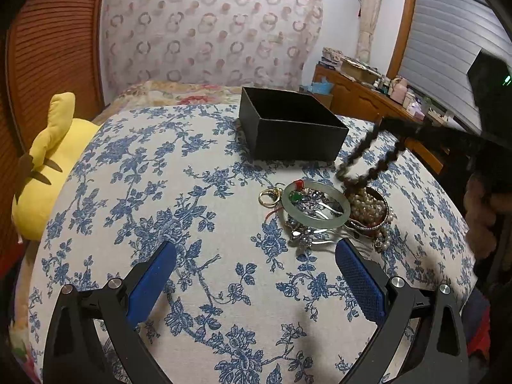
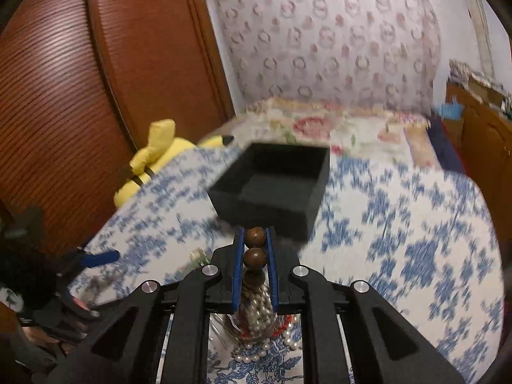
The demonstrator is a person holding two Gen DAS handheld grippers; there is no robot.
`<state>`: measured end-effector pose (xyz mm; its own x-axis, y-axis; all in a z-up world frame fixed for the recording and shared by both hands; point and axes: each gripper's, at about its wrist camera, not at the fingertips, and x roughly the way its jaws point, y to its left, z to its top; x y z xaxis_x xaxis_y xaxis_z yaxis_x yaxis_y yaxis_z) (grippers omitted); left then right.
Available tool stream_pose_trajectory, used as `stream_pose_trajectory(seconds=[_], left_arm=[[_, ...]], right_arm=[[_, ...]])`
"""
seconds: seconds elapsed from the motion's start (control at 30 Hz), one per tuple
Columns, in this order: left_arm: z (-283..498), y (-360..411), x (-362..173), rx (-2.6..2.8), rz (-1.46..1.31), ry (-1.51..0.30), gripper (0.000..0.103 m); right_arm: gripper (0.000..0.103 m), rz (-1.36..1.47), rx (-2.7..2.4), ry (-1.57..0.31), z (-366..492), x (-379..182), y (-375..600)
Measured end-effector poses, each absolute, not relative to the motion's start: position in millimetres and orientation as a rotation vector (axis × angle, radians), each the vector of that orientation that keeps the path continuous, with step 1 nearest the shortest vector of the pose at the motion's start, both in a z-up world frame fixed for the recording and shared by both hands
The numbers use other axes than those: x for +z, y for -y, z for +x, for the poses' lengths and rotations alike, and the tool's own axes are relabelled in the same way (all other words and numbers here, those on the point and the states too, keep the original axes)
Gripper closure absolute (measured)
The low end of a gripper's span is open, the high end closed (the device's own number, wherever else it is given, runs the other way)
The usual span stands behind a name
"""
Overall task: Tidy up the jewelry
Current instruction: 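Carry the bead bracelet to the black box with the right tool while the left tool grasps the jade bangle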
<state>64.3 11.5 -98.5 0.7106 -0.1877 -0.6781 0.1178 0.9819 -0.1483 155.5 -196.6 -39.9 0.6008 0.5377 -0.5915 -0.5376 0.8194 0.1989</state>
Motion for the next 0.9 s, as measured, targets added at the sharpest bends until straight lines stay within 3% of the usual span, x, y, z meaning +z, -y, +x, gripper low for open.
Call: stream_pose_trajectory(seconds=[0.23, 0.53, 0.9], left_arm=[[81.4, 2.0, -96.6, -0.218, -0.057, -0.784, 0.007], [110.1, 26.6, -102.6, -0.315, -0.007, -0.837, 0.007], [140.5, 49.7, -102.6, -0.371, 0.078, -0.877, 0.018]], right_arm=[[0.088, -0.029, 0.612, -0.596, 140.9, -8.4, 209.1], [0.088, -0.029, 0.560, -0.591, 134.0, -19.1, 233.3], [0.088, -0.013, 0.523, -0.610, 141.2, -35.6, 246.0]])
